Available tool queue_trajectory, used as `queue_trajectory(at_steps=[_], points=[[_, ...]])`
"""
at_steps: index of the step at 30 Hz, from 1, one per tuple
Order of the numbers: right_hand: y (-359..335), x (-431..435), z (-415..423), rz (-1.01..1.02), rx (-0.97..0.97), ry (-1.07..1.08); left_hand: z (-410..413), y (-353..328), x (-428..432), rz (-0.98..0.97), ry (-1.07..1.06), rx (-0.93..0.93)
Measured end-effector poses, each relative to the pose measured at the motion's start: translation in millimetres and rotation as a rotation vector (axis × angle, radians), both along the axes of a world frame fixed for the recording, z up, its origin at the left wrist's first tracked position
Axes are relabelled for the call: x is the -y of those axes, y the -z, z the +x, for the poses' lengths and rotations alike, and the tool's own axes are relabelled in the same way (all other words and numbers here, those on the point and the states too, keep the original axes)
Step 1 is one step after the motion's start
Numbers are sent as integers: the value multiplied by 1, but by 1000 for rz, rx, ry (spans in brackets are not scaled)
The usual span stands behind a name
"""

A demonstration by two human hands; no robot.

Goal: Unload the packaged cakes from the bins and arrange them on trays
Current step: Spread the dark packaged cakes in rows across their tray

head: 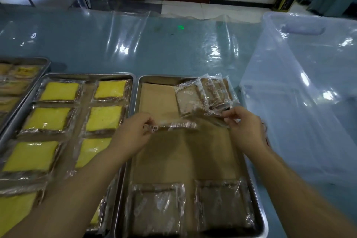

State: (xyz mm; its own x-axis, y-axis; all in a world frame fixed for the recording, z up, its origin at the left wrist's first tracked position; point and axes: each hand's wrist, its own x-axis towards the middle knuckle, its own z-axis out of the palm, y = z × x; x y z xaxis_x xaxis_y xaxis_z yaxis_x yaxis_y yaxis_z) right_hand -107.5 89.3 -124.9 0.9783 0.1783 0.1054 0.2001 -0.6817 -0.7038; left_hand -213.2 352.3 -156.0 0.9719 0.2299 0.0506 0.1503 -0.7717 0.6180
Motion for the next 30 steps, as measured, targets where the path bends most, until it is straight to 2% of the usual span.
queue_trajectory(at_steps=[2, 5, 7, 9, 11, 13, 16, 19, 22, 30], points=[[0, 9, -9, -131, 29, -77, -11, 3, -1, 110, 101, -33], [7, 20, -19, -367, 36, -229, -22, 6, -5, 160, 229, -121], [13, 27, -24, -521, -101, -287, -27, 8, -6, 225, 245, -177], [20, 33, -28, -632, -254, -338, -30, 11, -3, 226, 205, -156], [27, 33, -31, -648, -292, -369, -34, 14, 4, 174, 155, -97], [35, 28, -34, -611, -187, -383, -35, 16, 16, 152, 171, -83], [48, 20, -40, -573, -98, -478, -33, 22, 36, 121, 250, -162], [63, 21, -47, -678, -123, -560, -33, 30, 46, 141, 259, -255], [70, 29, -56, -703, -110, -538, -42, 37, 48, 184, 258, -240], [73, 48, -87, -696, -56, -501, -82, 41, 46, 148, 248, -159]])
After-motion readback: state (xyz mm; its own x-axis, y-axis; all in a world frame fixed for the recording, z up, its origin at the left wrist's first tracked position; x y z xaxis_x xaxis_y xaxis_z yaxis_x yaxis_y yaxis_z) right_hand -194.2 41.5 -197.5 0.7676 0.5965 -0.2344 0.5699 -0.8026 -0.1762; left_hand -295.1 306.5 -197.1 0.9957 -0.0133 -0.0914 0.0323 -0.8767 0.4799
